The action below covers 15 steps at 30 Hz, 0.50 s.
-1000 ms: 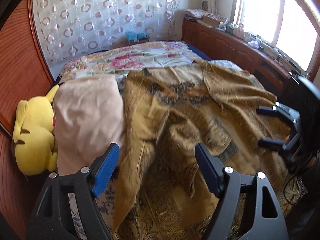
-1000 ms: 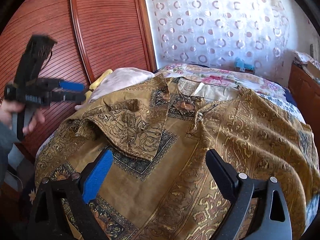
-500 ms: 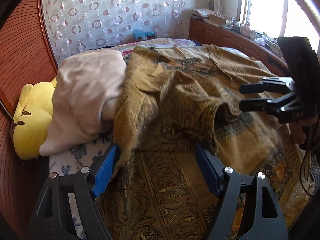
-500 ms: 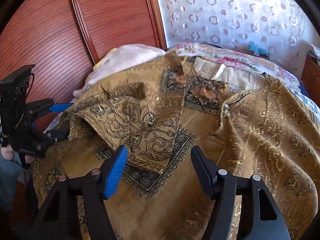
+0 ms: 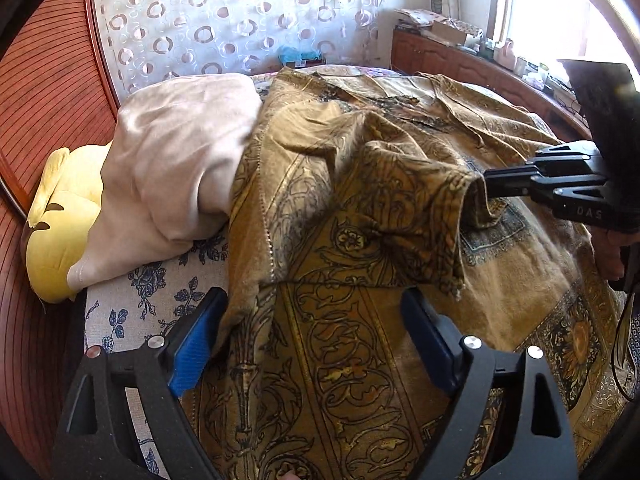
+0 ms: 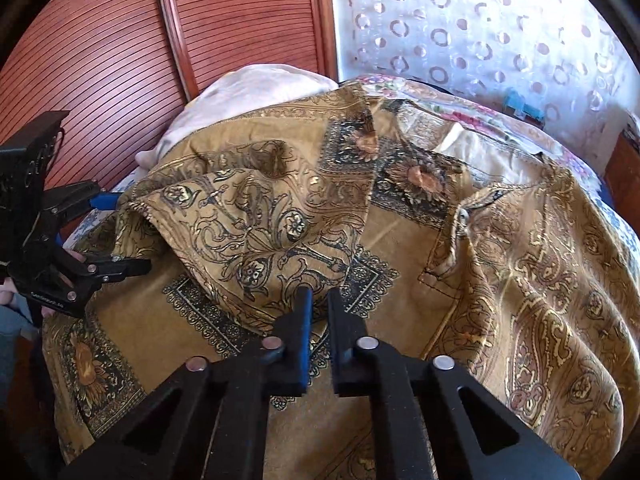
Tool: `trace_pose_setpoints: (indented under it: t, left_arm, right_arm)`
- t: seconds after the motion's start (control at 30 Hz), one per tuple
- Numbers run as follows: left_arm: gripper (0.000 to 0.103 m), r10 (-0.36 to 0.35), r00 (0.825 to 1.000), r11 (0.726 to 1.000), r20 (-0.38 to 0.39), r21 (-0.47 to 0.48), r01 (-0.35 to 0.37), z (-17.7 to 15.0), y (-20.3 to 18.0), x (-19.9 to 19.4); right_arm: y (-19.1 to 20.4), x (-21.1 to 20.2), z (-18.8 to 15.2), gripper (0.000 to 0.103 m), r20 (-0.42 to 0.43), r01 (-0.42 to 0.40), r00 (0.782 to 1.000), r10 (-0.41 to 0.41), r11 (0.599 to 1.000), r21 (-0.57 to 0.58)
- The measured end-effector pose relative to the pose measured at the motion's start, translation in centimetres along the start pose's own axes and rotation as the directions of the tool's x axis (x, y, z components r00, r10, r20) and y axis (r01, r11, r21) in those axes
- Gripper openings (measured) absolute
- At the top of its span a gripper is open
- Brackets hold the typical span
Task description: Fold small clothes
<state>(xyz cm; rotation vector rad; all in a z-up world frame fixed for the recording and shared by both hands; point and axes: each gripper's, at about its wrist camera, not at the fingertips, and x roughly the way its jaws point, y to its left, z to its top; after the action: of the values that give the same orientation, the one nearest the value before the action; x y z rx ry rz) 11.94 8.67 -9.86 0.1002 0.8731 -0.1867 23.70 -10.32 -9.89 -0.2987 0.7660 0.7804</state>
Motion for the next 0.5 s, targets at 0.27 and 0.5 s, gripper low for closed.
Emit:
trace_pose_setpoints:
  t: [0.27, 0.5]
  left_arm:
    - [0.088, 0.005, 1.0, 1.0, 0.006, -0.001, -0.005, -0.3, 0.0, -0.2]
    - [0.088, 0.005, 1.0, 1.0, 0.004, -0.003, -0.005, -0.2, -0.1, -0.1]
  right_arm:
    - [-1.5, -1.6, 0.1, 0.0, 0.073, 0.05, 0.996, -0.05, 0.999, 0.008]
    - [-2.7, -0.8, -0.3, 0.0, 0.044, 0.109, 0.993, -0.112, 0.992, 0.055]
